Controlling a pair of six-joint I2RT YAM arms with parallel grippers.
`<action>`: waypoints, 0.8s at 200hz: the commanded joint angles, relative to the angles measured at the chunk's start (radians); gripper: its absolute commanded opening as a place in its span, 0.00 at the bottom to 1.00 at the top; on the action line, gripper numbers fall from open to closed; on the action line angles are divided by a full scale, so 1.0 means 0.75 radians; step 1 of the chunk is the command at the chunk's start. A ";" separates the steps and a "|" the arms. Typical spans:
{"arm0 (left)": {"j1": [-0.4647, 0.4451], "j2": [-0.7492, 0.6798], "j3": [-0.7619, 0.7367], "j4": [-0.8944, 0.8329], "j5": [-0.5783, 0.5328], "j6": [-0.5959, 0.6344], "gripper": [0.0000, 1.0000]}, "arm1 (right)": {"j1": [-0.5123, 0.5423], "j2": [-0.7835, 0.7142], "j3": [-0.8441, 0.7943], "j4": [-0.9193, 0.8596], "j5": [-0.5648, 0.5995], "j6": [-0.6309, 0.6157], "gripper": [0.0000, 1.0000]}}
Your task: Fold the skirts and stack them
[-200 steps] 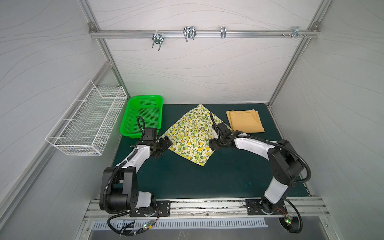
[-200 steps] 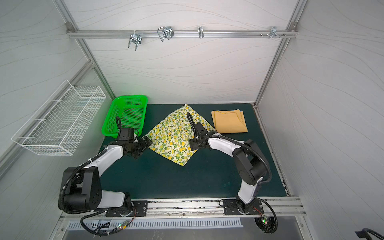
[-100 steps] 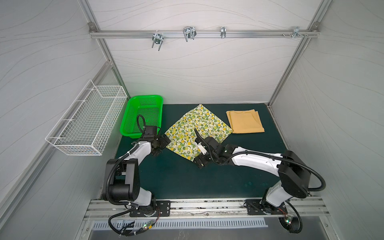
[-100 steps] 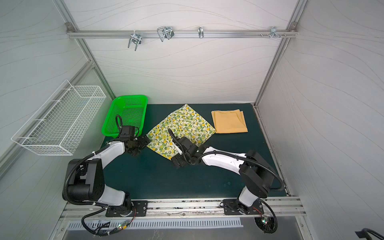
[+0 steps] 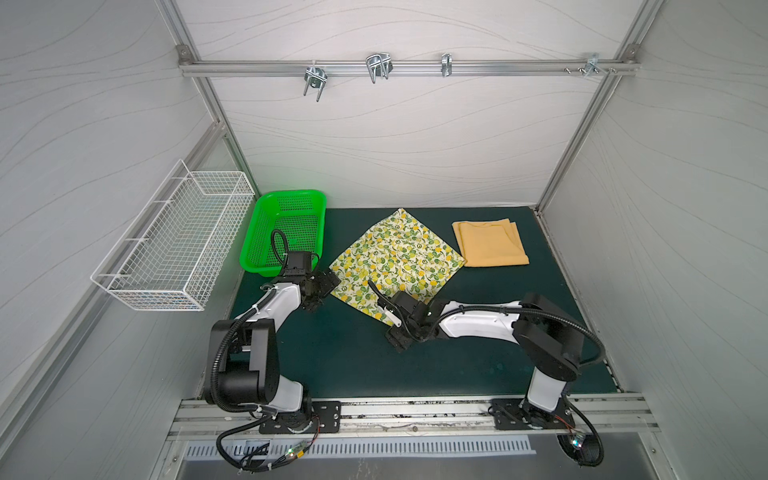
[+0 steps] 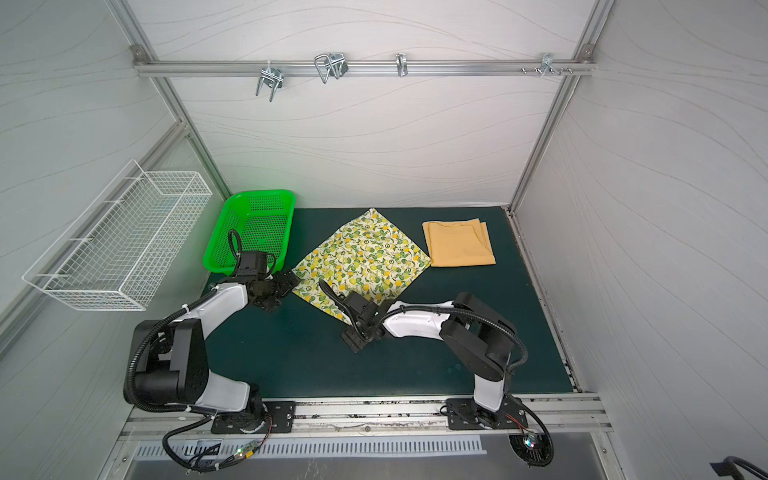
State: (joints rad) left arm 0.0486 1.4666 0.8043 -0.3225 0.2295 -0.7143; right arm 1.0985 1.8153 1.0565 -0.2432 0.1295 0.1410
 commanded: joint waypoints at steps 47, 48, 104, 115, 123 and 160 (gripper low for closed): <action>0.030 -0.042 0.006 0.017 0.027 0.012 0.97 | 0.005 0.102 0.058 -0.066 0.098 0.012 0.51; 0.031 -0.042 0.005 0.015 0.027 0.012 0.97 | 0.006 0.101 0.057 -0.067 0.100 0.013 0.50; 0.035 -0.040 0.010 0.017 0.038 0.011 0.97 | -0.002 0.084 0.016 -0.085 0.125 0.043 0.22; 0.034 -0.039 0.008 0.019 0.039 0.012 0.97 | -0.004 0.071 0.002 -0.090 0.124 0.047 0.17; 0.034 -0.039 0.004 0.021 0.040 0.010 0.97 | -0.002 0.064 -0.007 -0.091 0.125 0.047 0.15; 0.035 -0.043 -0.008 0.031 0.050 0.010 0.97 | -0.003 -0.009 -0.050 -0.095 0.091 0.066 0.07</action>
State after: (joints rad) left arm 0.0696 1.4536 0.8040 -0.3225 0.2592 -0.7109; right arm 1.0973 1.8420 1.0672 -0.2337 0.2188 0.1783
